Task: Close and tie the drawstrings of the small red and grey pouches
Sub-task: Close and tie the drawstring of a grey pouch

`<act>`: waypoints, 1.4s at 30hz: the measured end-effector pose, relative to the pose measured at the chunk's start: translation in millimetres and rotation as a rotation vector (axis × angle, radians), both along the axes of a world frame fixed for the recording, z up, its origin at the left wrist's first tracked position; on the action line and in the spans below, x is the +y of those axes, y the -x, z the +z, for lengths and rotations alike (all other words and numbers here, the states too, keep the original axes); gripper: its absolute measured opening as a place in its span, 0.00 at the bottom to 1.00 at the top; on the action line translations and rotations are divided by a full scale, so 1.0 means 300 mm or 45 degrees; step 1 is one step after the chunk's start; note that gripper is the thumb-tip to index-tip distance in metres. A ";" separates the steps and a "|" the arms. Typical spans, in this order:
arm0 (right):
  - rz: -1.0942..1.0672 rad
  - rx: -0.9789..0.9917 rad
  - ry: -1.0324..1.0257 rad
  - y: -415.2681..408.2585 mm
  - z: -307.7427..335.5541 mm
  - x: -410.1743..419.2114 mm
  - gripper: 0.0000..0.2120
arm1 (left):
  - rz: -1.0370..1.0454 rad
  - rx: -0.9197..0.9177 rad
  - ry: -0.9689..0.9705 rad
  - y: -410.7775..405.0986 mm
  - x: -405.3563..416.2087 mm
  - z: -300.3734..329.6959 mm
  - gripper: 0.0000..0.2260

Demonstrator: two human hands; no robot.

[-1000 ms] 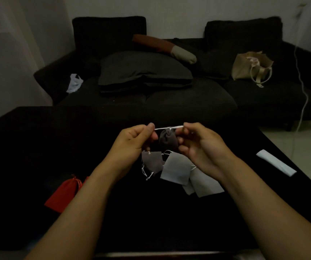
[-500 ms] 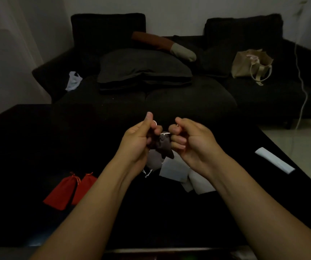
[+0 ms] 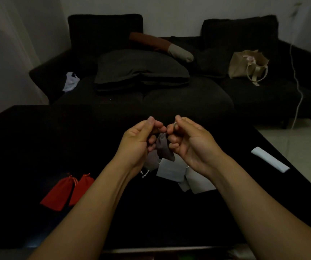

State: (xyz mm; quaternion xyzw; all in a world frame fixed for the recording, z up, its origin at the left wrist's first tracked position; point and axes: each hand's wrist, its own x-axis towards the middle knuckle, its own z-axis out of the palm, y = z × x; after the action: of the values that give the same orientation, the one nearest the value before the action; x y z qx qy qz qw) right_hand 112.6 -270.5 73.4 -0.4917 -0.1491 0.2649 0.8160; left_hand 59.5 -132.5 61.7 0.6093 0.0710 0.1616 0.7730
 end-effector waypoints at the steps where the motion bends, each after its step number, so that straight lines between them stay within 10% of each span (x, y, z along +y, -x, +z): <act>1: -0.006 -0.029 0.032 -0.001 0.000 -0.004 0.14 | 0.004 0.001 -0.010 0.000 0.006 -0.005 0.14; 17: -0.086 0.131 0.103 -0.014 0.008 -0.011 0.09 | -0.135 -0.012 -0.014 0.029 0.028 0.004 0.09; 22: -0.119 -0.209 0.558 -0.015 -0.005 -0.014 0.14 | -0.194 -0.014 0.014 0.040 0.036 0.011 0.09; 30: 0.112 -0.353 0.511 -0.025 0.002 -0.021 0.12 | -0.109 -0.017 0.103 0.024 0.020 -0.002 0.10; 42: -0.177 -1.197 0.781 -0.028 -0.014 -0.042 0.09 | -0.096 -0.108 -0.764 0.026 0.073 -0.019 0.06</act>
State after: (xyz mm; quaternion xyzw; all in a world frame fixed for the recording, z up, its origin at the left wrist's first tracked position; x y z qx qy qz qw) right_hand 120.9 -283.1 69.2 -0.7800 -0.3802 -0.0058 0.4970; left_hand 51.6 -110.7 55.9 0.8054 -0.0349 0.1718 0.5662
